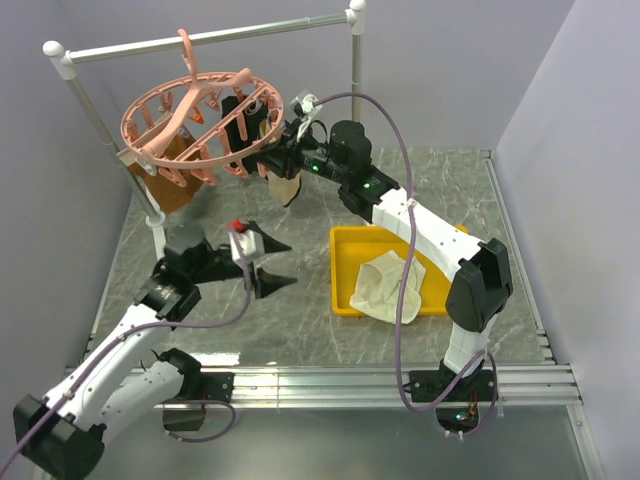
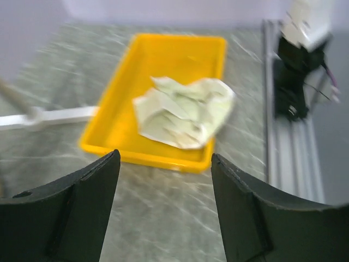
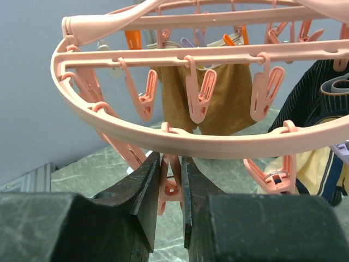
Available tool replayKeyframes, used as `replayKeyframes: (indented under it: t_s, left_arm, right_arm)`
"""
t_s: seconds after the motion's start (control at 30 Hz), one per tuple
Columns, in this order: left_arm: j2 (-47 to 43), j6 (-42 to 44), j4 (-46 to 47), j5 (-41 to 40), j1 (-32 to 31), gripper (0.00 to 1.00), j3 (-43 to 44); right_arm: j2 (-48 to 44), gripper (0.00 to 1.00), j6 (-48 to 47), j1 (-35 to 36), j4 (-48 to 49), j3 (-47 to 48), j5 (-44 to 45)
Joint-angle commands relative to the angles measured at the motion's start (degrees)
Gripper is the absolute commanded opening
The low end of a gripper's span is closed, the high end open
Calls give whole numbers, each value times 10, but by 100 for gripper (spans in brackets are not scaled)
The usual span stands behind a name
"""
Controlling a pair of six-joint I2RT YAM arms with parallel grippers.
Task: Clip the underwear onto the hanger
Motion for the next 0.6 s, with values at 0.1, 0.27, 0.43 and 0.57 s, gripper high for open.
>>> replayKeyframes:
  t_s: [0.1,0.27,0.43,0.57]
  left_arm:
    - [60,99,-9,-59,-126,73,-52]
    - [166,127,63,-137,-242,72,-26]
    - [308,123,110,-205,-252,66,52]
    - [356,141,157,-229,-252,62,77]
  right_arm:
    - [-19,0,6,3,-2,52,8]
    - [-18,0,1,2,-11,62,6]
    - [-22,0,-3,3,-19,67,7]
    - [-24,0,-5,3,-19,69,7]
